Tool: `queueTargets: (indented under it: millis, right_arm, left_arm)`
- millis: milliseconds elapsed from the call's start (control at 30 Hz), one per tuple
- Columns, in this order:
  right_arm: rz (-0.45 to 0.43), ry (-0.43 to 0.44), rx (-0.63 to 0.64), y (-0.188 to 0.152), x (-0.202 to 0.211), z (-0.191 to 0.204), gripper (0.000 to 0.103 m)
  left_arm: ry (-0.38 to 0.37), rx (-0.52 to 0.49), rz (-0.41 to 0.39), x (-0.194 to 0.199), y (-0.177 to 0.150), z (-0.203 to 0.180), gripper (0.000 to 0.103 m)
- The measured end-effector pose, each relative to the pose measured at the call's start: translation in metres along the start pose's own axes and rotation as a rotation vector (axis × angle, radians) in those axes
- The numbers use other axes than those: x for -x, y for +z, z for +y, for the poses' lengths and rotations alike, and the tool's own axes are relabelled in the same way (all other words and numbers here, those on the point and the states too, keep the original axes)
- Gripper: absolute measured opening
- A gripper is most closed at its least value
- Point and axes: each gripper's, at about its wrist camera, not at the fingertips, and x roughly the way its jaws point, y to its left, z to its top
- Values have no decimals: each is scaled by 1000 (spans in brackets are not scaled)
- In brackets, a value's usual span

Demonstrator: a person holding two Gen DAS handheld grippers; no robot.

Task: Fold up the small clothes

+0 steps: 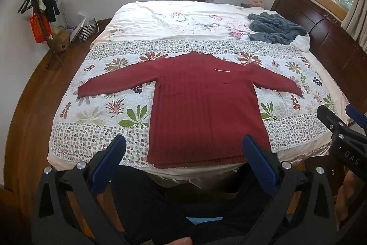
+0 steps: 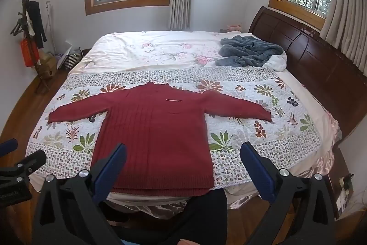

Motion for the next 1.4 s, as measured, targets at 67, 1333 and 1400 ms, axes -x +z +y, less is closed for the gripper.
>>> queueTargets:
  millis: [67, 1333, 1400]
  right_arm:
    - [3, 3, -2, 0, 0, 0, 99]
    - [-9, 24, -3, 2, 3, 2, 99]
    - [-9, 25, -4, 2, 4, 2, 99]
  left_arm:
    - [2, 1, -2, 1, 0, 1, 100]
    - [21, 5, -38, 13, 8, -1, 100]
    - [21, 5, -39, 13, 8, -2, 100]
